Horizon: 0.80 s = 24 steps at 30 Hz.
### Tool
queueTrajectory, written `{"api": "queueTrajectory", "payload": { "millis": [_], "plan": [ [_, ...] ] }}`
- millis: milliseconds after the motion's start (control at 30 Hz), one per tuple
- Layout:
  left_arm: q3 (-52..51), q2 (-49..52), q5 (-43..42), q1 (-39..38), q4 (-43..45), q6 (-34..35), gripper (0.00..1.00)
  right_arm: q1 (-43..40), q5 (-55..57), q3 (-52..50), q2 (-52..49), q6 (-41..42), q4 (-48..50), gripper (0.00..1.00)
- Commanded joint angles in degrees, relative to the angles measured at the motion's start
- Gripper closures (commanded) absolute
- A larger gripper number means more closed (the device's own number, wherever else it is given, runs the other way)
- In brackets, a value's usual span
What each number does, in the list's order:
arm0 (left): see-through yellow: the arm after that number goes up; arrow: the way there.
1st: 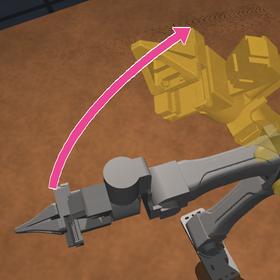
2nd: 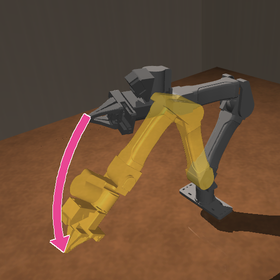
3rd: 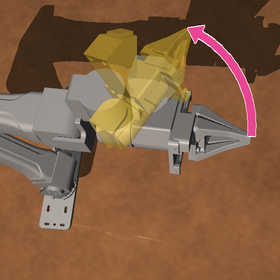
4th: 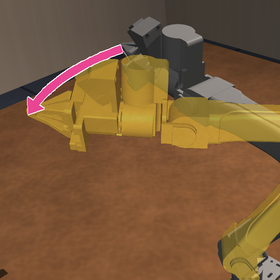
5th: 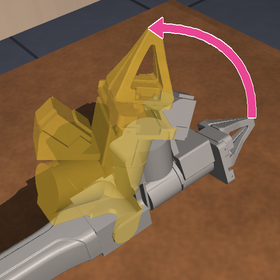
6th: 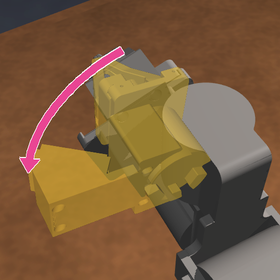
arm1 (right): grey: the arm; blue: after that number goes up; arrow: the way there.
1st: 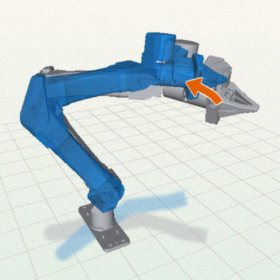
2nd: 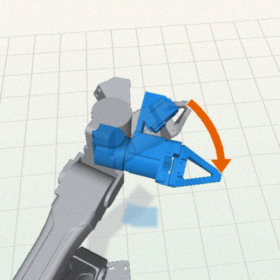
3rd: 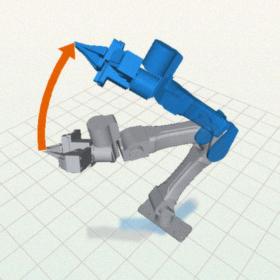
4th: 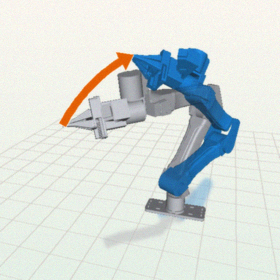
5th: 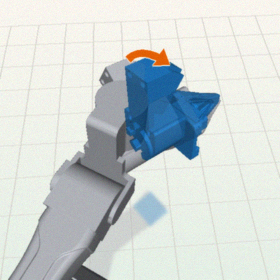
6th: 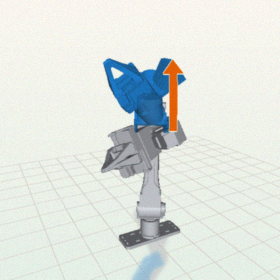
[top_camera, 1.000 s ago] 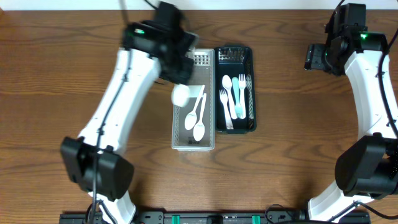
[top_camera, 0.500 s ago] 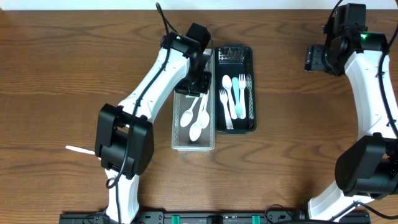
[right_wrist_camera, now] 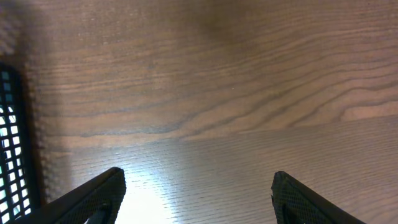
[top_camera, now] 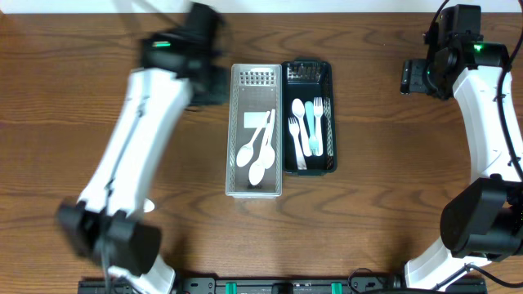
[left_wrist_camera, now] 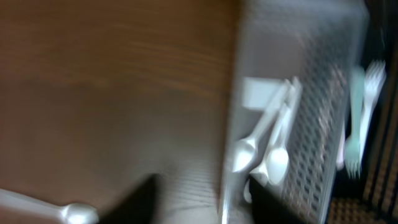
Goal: Pack container
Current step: 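Place the third spoon into the white basket and release, then grasp the last white spoon near the front with the left gripper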
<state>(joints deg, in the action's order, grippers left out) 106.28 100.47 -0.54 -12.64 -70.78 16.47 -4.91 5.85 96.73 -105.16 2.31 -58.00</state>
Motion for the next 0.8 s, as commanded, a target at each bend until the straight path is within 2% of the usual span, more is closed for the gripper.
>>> {"api": "queueTrajectory", "payload": {
  "millis": [0, 200, 267, 467, 767],
  "plan": [
    [0.59, -2.82, 3.58, 8.57, -3.08, 14.91, 0.02, -0.44, 0.15, 0.52, 0.04, -0.72, -0.04, 0.21],
    [-1.77, -3.08, 3.58, 24.59, -10.40, 35.34, 0.02, -0.44, 0.15, 0.52, 0.04, -0.74, 0.00, 0.21],
    [-4.96, -3.08, 3.58, 29.22, -9.51, 39.01, 0.02, -0.44, 0.15, 0.52, 0.04, -0.74, 0.04, 0.21],
    [-21.05, -3.06, -0.02, 37.62, -1.05, 40.19, 0.02, -0.44, 0.15, 0.52, 0.04, -1.18, 0.37, 0.21],
    [-43.08, -3.06, -0.63, 38.58, 13.29, 41.75, 0.02, -0.44, 0.15, 0.52, 0.04, -1.18, 0.81, 0.21]
  ]
}}
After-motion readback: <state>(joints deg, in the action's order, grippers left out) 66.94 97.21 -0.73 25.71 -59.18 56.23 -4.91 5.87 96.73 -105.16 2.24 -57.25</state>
